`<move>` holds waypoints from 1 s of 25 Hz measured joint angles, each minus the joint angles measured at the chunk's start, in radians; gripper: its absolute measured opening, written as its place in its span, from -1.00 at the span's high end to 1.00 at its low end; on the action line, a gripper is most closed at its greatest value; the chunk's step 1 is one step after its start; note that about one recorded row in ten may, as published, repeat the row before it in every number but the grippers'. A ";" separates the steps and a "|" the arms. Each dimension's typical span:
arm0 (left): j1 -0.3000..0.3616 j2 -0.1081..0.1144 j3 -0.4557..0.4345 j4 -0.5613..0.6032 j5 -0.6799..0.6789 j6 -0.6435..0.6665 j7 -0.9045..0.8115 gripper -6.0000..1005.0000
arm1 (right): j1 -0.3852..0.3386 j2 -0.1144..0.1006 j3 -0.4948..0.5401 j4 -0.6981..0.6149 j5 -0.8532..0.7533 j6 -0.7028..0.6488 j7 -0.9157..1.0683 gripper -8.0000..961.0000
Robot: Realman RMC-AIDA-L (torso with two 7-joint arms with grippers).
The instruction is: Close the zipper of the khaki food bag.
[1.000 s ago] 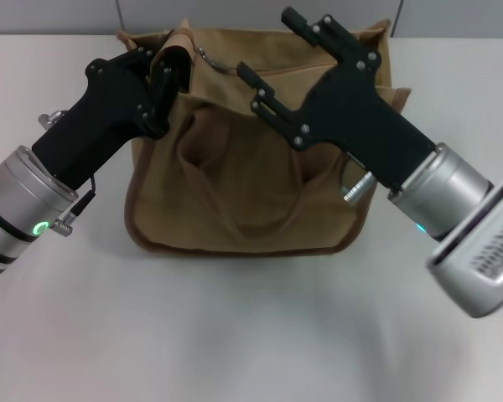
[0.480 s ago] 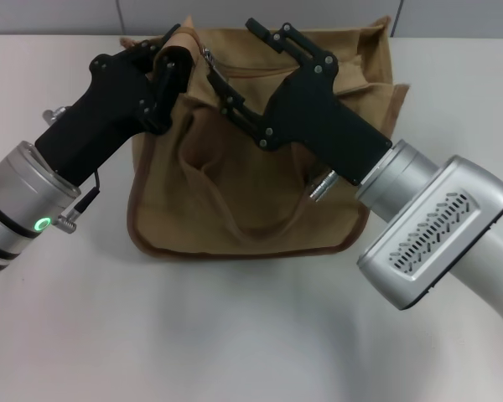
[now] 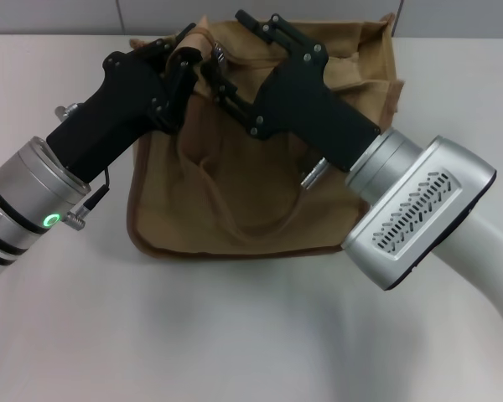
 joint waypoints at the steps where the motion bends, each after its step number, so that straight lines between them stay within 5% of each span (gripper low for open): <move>1: 0.000 0.000 0.000 0.000 0.000 0.000 0.000 0.94 | -0.001 0.000 -0.002 0.003 0.000 0.001 0.000 -0.32; 11: 0.000 0.000 0.000 -0.002 0.002 -0.002 0.000 0.94 | -0.012 0.000 -0.010 0.010 -0.006 0.009 0.018 -0.31; 22: -0.001 0.000 0.000 -0.001 0.003 -0.008 0.000 0.94 | -0.004 0.000 -0.012 0.001 -0.015 0.010 0.009 0.57; 25: -0.001 0.000 -0.001 -0.001 0.003 -0.016 0.001 0.94 | -0.004 0.000 -0.012 -0.007 -0.015 0.010 0.009 0.65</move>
